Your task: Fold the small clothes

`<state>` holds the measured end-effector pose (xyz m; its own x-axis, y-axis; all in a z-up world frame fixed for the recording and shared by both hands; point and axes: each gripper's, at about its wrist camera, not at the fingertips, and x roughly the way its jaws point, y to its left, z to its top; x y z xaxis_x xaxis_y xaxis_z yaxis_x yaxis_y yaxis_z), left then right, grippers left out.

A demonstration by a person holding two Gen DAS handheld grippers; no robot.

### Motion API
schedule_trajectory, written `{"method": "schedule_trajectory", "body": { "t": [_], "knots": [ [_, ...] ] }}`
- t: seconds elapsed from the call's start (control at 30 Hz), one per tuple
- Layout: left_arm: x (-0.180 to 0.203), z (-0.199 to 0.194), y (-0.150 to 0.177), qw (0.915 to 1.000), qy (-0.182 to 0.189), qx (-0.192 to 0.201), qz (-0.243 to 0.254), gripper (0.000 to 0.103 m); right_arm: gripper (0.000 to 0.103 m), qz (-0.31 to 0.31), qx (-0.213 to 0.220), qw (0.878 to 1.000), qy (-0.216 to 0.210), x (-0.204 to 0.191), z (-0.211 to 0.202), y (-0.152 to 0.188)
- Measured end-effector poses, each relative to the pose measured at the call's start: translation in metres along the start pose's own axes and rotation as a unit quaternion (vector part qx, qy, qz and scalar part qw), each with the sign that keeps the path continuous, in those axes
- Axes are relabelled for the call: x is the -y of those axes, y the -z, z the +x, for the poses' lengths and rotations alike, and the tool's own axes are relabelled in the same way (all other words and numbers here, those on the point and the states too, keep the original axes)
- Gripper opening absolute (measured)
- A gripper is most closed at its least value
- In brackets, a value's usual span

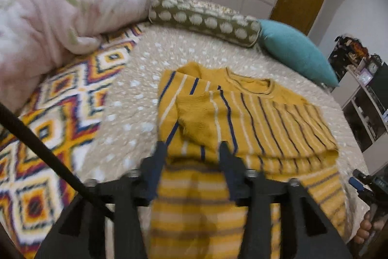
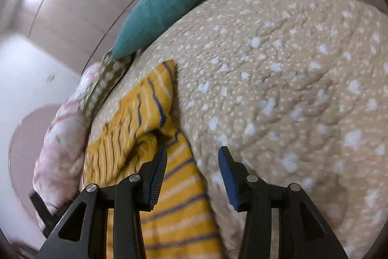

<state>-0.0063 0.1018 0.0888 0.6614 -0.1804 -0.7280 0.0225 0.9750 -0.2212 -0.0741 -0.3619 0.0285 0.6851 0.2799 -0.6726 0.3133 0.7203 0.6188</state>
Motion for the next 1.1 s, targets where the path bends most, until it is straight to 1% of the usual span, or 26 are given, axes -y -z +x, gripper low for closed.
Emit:
{"method": "schedule_trajectory", "body": {
  "t": [0.03, 0.07, 0.1, 0.2, 0.27, 0.33, 0.37, 0.43, 0.47, 0.5, 0.57, 0.6, 0.67, 0.73, 0.83, 0.97, 1.03, 1.1],
  "knots": [
    [-0.002, -0.014, 0.008, 1.0000, 0.000, 0.007, 0.002, 0.058, 0.050, -0.023, -0.010, 1.000, -0.003, -0.001, -0.005, 0.003],
    [-0.004, -0.026, 0.017, 0.9999, -0.002, 0.011, 0.005, 0.061, 0.050, -0.040, -0.017, 0.999, -0.006, 0.000, -0.010, 0.009],
    [-0.008, -0.038, 0.028, 0.9998, -0.008, 0.015, 0.007, 0.063, 0.050, -0.071, -0.029, 0.997, -0.012, -0.002, -0.015, 0.018],
    [-0.019, -0.057, 0.057, 0.9998, -0.017, 0.011, 0.000, 0.064, 0.051, -0.112, -0.055, 0.992, -0.019, 0.007, -0.027, 0.042],
    [-0.028, -0.061, 0.078, 0.9997, 0.007, -0.010, -0.023, 0.064, 0.051, -0.114, -0.068, 0.991, -0.025, 0.017, -0.031, 0.053],
    [-0.036, -0.061, 0.098, 0.9968, 0.053, -0.030, -0.052, 0.064, 0.051, -0.105, -0.075, 0.991, -0.033, 0.031, -0.036, 0.063],
    [-0.038, -0.060, 0.105, 0.9948, 0.070, -0.037, -0.064, 0.062, 0.051, -0.102, -0.074, 0.991, -0.041, 0.034, -0.041, 0.068],
    [-0.041, -0.054, 0.123, 0.9878, 0.113, -0.053, -0.094, 0.041, 0.051, -0.104, -0.079, 0.990, -0.060, 0.034, -0.047, 0.075],
    [-0.041, -0.053, 0.130, 0.9857, 0.124, -0.057, -0.099, 0.037, 0.050, -0.102, -0.092, 0.987, -0.079, 0.034, -0.048, 0.081],
    [-0.040, -0.052, 0.137, 0.9847, 0.131, -0.056, -0.101, 0.035, 0.051, -0.100, -0.102, 0.985, -0.094, 0.034, -0.048, 0.084],
    [-0.037, -0.058, 0.149, 0.9825, 0.147, -0.044, -0.105, 0.035, 0.051, -0.103, -0.126, 0.979, -0.122, 0.031, -0.043, 0.097],
    [-0.038, -0.061, 0.155, 0.9789, 0.165, -0.044, -0.113, 0.035, 0.051, -0.105, -0.130, 0.978, -0.128, 0.029, -0.041, 0.103],
    [-0.039, -0.066, 0.163, 0.9748, 0.180, -0.044, -0.124, 0.035, 0.051, -0.105, -0.136, 0.974, -0.146, 0.026, -0.041, 0.113],
    [-0.041, -0.073, 0.174, 0.9733, 0.185, -0.043, -0.129, 0.035, 0.051, -0.090, -0.154, 0.968, -0.176, 0.028, -0.042, 0.123],
    [-0.040, -0.082, 0.187, 0.9757, 0.176, -0.041, -0.124, 0.035, 0.051, -0.069, -0.176, 0.961, -0.204, 0.037, -0.043, 0.135],
    [-0.031, -0.092, 0.205, 0.9810, 0.159, -0.043, -0.103, 0.036, 0.051, -0.076, -0.197, 0.955, -0.209, 0.039, -0.046, 0.151],
    [-0.027, -0.095, 0.212, 0.9815, 0.159, -0.043, -0.097, 0.041, 0.051, -0.081, -0.208, 0.953, -0.207, 0.038, -0.047, 0.159],
    [-0.024, -0.095, 0.217, 0.9811, 0.161, -0.045, -0.096, 0.043, 0.051, -0.081, -0.217, 0.952, -0.200, 0.039, -0.046, 0.166]
  ]
}}
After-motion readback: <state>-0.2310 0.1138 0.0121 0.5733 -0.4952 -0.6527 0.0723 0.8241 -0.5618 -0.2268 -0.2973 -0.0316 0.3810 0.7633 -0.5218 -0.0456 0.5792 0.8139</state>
